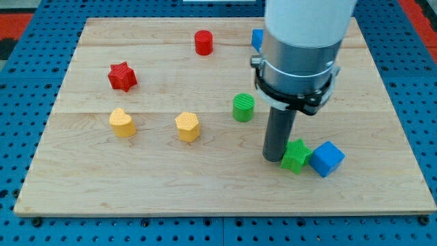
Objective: Touch the bottom of the yellow heart
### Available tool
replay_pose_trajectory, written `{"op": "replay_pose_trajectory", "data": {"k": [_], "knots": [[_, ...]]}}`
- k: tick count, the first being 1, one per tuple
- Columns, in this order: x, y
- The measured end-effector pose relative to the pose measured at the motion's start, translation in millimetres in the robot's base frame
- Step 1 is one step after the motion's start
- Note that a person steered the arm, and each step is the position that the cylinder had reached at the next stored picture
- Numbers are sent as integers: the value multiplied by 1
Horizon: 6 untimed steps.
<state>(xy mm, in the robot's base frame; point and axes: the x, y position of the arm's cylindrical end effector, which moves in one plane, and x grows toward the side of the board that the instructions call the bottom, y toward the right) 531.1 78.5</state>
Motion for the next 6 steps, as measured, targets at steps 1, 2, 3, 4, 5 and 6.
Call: {"op": "replay_pose_trajectory", "data": {"k": [1, 2, 3, 4, 5, 6], "knots": [[0, -63], [0, -103], [0, -109], [0, -109], [0, -124], [-2, -193]]}}
